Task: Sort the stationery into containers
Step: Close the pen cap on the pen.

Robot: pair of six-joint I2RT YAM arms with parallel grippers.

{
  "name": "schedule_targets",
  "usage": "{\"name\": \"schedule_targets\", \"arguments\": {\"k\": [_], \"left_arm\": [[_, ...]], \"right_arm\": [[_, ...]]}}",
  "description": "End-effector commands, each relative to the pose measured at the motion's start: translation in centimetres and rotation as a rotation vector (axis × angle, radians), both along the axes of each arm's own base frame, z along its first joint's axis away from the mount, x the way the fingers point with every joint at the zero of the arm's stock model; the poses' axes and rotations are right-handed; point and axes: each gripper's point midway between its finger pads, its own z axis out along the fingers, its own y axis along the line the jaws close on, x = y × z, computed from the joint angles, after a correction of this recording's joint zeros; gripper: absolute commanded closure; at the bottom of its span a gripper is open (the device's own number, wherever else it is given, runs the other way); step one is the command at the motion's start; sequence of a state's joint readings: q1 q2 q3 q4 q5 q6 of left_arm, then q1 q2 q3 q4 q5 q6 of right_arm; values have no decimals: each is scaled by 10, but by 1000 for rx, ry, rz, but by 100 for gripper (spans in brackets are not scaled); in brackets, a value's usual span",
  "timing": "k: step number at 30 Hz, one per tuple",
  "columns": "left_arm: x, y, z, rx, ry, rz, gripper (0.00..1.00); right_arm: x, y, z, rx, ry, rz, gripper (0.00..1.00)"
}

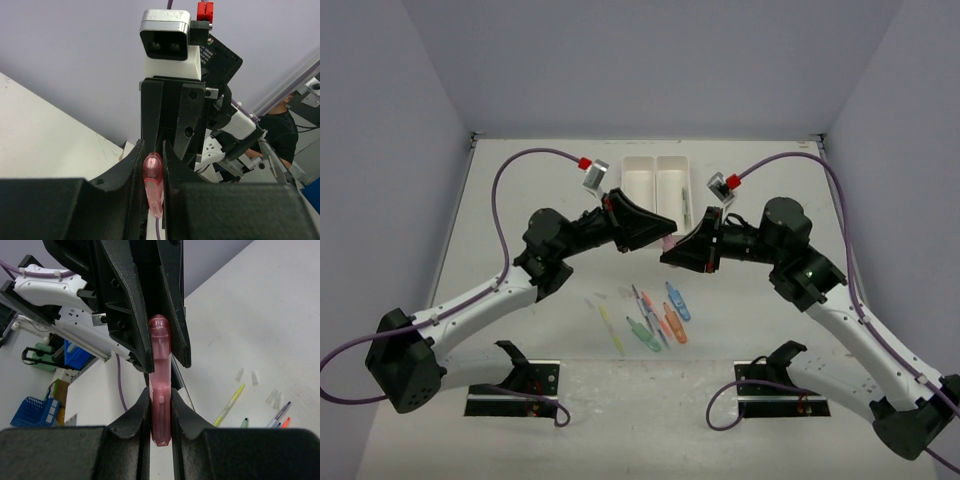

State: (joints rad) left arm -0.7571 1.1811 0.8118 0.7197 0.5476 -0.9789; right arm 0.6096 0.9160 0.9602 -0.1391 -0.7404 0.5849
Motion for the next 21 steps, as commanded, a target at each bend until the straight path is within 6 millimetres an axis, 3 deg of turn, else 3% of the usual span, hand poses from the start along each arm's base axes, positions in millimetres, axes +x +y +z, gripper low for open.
{"name": "schedule_targets", "arguments": {"k": [1, 6, 9, 13, 16, 18, 19, 21], "left_arm": [[-23, -20, -48, 154, -14, -94, 100], [-48, -28, -97, 211, 21, -144, 100], [-58, -27, -121, 230, 62, -171, 100], [-72, -28, -135, 232, 77, -218, 100], [-67, -24, -124, 217, 34, -179, 100], [-53, -16, -118, 252, 7, -104, 100], [-43, -11, -116, 270, -3, -63, 100], [-24, -2, -92, 253, -31, 12, 100]], "right_arm": [[21, -4, 75, 113, -210, -114, 100], [41, -6, 118, 151, -267, -171, 100], [56, -6, 132, 156, -272, -182, 100], [69, -2, 146, 153, -281, -176, 100], [64, 10, 123, 105, -295, -45, 100], [54, 14, 89, 67, -283, 47, 99], [53, 15, 67, 43, -260, 62, 97], [49, 12, 42, 13, -263, 77, 84]]}}
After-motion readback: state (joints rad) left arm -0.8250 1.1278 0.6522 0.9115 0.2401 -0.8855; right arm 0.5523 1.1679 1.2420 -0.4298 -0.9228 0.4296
